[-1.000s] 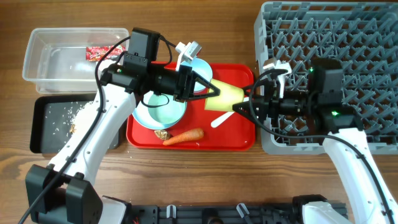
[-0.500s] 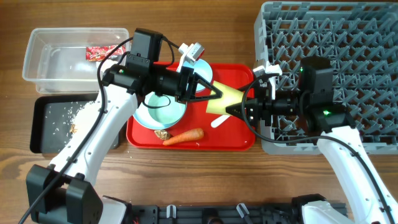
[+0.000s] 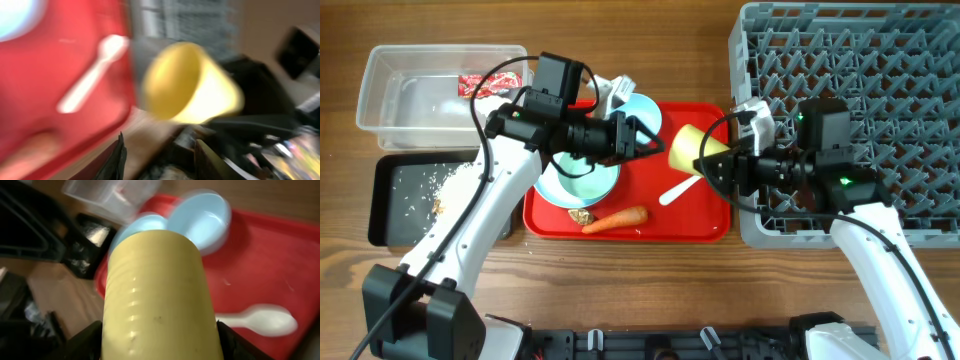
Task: Sort waste into correct bins and load items into the dishwasher rack
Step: 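Raise the yellow cup toward the right gripper and grasp it with the right gripper, then place the yellow cup in the rack with the right gripper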
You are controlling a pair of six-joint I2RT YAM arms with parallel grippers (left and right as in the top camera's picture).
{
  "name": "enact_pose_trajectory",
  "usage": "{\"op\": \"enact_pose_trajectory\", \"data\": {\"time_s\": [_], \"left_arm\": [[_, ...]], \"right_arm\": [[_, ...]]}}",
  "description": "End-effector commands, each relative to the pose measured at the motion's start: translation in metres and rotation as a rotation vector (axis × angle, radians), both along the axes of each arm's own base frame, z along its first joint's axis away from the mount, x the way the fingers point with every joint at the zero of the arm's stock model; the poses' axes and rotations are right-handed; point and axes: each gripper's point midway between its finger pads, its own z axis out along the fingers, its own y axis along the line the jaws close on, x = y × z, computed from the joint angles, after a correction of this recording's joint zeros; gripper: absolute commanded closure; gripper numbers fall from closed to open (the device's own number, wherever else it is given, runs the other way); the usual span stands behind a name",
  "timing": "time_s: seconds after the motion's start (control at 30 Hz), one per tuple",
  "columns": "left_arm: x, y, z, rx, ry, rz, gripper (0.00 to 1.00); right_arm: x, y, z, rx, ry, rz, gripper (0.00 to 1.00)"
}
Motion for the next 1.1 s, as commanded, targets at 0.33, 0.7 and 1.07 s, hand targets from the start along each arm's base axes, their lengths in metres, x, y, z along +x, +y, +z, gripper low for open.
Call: {"op": "enact_pose_trajectory", "data": {"time_s": [0.33,0.7,1.07], "left_arm": [[0.021,0.153,-0.023,0.634,-0.087,0.440,0.53],[0.020,0.154,-0.015,0.624,-0.111,0.450,0.52],[0.020,0.154,-0.015,0.624,-0.112,0.450,0.46]], "right_arm": [[-0.005,-0.254,0.083,-0.451,0.135,-0.972,0.51],[-0.016,-0.336,0.001,-0.538,0.503,-1.205,0.51],[-0.003,-0.338,-0.034,-0.500,0.591,-1.175,0.01]]}}
